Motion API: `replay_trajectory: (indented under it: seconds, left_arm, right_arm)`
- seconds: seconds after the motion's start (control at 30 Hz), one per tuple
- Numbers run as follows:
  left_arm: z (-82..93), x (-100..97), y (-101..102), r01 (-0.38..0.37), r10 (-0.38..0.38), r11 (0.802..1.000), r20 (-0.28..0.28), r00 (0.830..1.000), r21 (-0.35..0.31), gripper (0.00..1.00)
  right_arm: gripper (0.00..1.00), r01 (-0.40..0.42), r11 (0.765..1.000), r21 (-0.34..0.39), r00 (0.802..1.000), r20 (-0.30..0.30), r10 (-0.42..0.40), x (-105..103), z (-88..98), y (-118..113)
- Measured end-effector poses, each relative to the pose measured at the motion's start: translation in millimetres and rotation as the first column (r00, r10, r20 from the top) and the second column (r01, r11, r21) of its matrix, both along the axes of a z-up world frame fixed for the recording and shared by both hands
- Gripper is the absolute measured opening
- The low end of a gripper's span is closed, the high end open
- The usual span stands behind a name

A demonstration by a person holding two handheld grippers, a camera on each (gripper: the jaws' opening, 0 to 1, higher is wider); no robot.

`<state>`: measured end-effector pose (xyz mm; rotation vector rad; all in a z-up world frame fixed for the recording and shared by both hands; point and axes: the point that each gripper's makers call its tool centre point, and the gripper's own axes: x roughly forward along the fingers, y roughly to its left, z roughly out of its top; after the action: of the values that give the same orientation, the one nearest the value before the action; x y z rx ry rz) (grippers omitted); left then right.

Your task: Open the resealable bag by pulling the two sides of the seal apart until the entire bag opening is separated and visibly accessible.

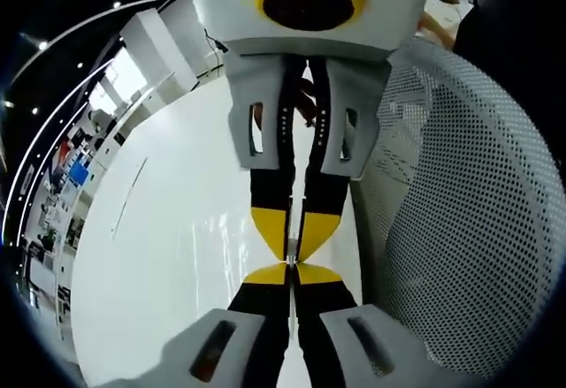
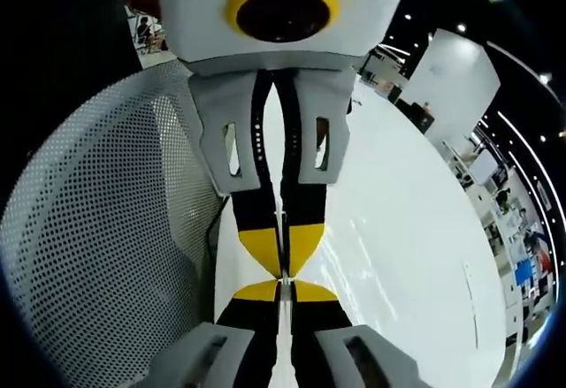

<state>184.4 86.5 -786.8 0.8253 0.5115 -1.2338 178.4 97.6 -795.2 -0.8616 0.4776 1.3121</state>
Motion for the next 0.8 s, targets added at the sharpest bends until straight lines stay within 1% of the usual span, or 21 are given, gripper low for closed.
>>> replay_trajectory:
  seconds: [0.1,0.17,0.2,0.3,0.4,0.53,0.63,0.7,0.8]
  left_arm:
    - [-0.1,-0.3,1.5,0.005,-0.005,1.0,-0.006,1.0,-0.001,0.0]
    - [-1.6,-2.6,2.1,0.024,-0.024,1.0,-0.006,1.0,0.011,0.0]
    - [-2.1,-3.0,2.4,0.041,-0.041,0.999,0.002,0.999,0.019,0.0]
    - [-2.6,-4.3,3.8,0.043,-0.043,0.999,0.006,0.999,0.022,0.0]
    - [-1.3,-3.3,5.4,0.038,-0.038,0.999,0.007,0.999,0.017,0.0]
    - [-0.9,-2.9,7.0,0.028,-0.028,1.0,0.002,1.0,0.011,0.0]
    - [-0.7,0.2,11.4,-0.002,0.002,1.0,-0.01,1.0,0.005,0.0]
    - [0.8,-0.1,12.4,-0.007,0.007,1.0,-0.014,1.0,-0.005,0.0]
    - [1.0,0.8,14.1,-0.006,0.006,1.0,-0.006,1.0,-0.003,0.0]
  right_arm:
    - [0.0,0.0,1.0,-0.002,1.0,0.01,0.0,-0.4,-0.7,-0.2]
    - [0.0,0.006,1.0,0.001,1.0,-0.006,-0.006,-1.7,-1.7,0.0]
    - [0.0,0.004,1.0,0.004,1.0,-0.012,-0.004,-2.5,-1.9,0.6]
    - [0.0,0.0,1.0,0.0,1.0,-0.013,0.0,-3.3,-2.9,0.2]
    - [0.0,0.001,1.0,0.001,1.0,-0.015,-0.001,-2.6,-3.0,-0.6]
    - [0.0,0.012,1.0,0.001,0.999,-0.035,-0.012,-1.8,-3.2,-3.7]
    - [0.0,0.012,1.0,-0.02,1.0,-0.026,-0.012,0.2,-5.2,-9.0]
    - [0.0,0.02,1.0,-0.013,0.999,-0.033,-0.02,1.6,-3.9,-10.0]
    - [0.0,0.02,1.0,-0.02,0.999,-0.03,-0.021,2.7,-4.3,-12.1]
